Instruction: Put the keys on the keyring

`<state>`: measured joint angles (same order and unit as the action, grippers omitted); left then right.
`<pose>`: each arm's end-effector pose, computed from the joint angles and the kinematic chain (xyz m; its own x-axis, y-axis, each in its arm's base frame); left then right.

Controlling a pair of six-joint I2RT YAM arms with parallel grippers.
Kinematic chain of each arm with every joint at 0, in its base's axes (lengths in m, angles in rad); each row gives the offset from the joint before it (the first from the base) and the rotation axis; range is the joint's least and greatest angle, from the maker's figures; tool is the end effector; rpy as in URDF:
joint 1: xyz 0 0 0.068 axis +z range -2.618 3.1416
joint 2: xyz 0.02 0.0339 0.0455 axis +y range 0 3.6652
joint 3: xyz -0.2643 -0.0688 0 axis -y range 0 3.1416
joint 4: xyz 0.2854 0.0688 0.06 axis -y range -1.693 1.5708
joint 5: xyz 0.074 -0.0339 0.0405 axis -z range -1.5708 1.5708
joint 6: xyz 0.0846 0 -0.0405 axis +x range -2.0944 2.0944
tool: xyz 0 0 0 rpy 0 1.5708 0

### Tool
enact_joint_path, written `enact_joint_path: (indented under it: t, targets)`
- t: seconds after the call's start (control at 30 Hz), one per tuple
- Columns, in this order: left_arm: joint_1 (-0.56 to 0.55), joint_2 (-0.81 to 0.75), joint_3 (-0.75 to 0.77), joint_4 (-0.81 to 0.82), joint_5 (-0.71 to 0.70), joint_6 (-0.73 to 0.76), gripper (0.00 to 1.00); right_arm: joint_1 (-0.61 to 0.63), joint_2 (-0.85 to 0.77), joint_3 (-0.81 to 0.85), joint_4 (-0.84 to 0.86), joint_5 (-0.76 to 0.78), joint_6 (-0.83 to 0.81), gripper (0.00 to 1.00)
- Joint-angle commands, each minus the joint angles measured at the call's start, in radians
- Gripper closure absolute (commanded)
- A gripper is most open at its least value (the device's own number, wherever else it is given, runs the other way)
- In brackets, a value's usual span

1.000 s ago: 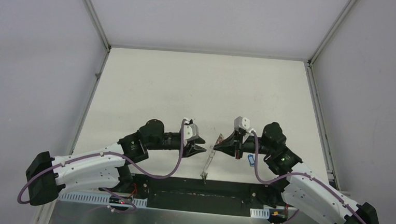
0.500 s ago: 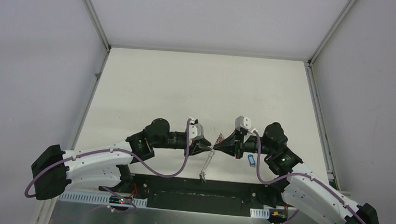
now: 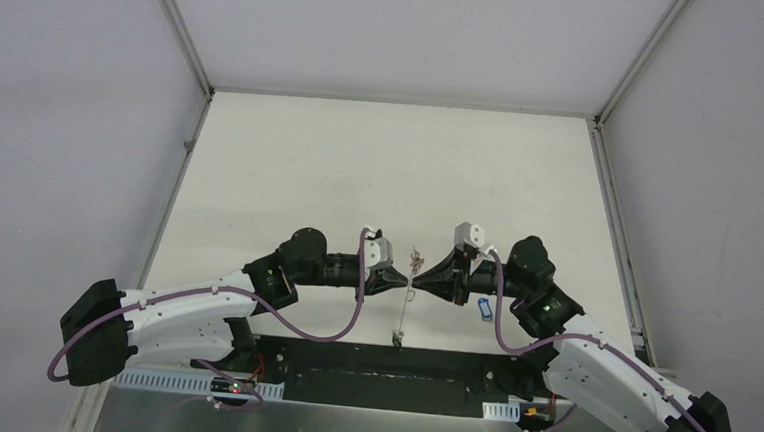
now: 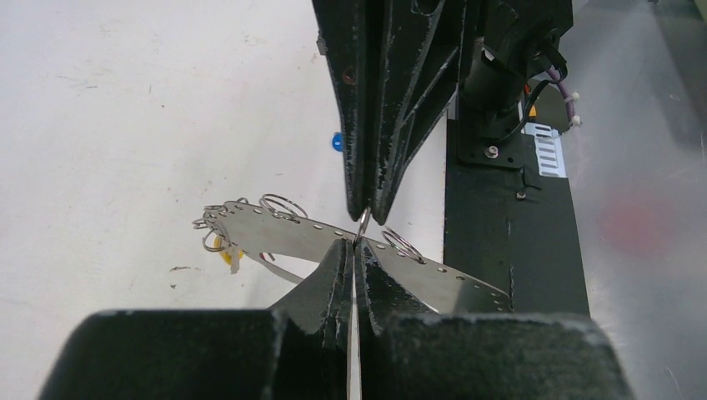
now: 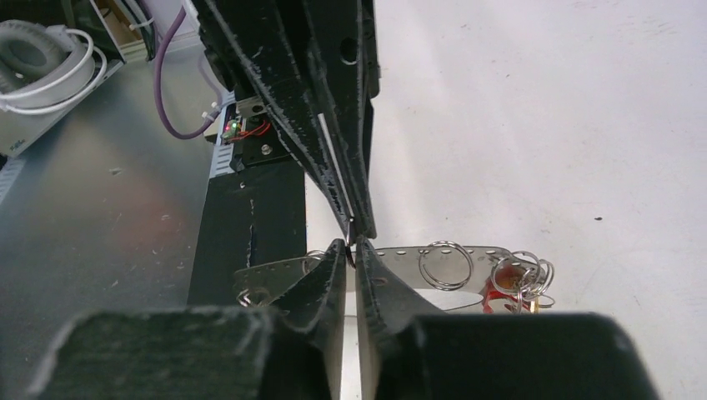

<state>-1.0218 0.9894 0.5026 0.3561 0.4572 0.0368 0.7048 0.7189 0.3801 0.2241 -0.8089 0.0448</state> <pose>0.1267 -0.2786 0.2344 -0.0314 0.1146 -0.9929 0.9957 0.0907 -0.0210 0.1445 0.2033 0.2341 -0.1316 -0.0714 -0.9887 -0.9898 0.0634 0.1272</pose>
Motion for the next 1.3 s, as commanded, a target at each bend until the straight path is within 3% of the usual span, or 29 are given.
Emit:
enact_joint_path:
  t: [0.0,0.1,0.27,0.47,0.7,0.83,1.03,1.07,1.17,1.27]
  targets:
    - [-0.008,-0.043,0.048,0.033,0.046,-0.001,1.00,0.001,-0.017,0.032,0.039,0.059,0.016,0.83]
    - [-0.008,-0.058,0.047,0.031,0.045,-0.003,1.00,0.002,-0.018,0.052,-0.003,0.047,0.008,0.66]
    - [-0.008,-0.058,0.052,0.027,0.040,-0.006,1.00,0.002,-0.006,0.076,-0.043,0.023,-0.003,0.65]
    - [-0.008,-0.034,0.069,0.029,0.053,-0.011,1.00,0.002,0.019,0.091,-0.040,0.001,-0.012,0.78]
    - [-0.008,-0.033,0.077,0.031,0.054,-0.008,1.00,0.002,0.056,0.101,-0.039,-0.028,-0.025,0.76]
    - [-0.008,-0.039,0.074,0.028,0.049,-0.008,1.00,0.002,0.056,0.102,-0.040,-0.027,-0.025,1.00]
    - [-0.008,-0.052,0.070,0.021,0.028,-0.012,1.00,0.002,0.028,0.091,-0.041,-0.014,-0.021,1.00]
    - [-0.008,-0.057,0.070,0.018,0.020,-0.013,0.97,0.002,0.024,0.089,-0.041,-0.009,-0.018,1.00]
    - [-0.008,-0.076,0.077,-0.009,-0.022,-0.032,0.62,0.002,0.009,0.090,-0.043,0.007,-0.006,1.00]
    - [-0.008,-0.111,0.111,-0.101,-0.085,-0.035,0.42,0.002,0.002,0.107,-0.058,0.046,0.013,1.00]
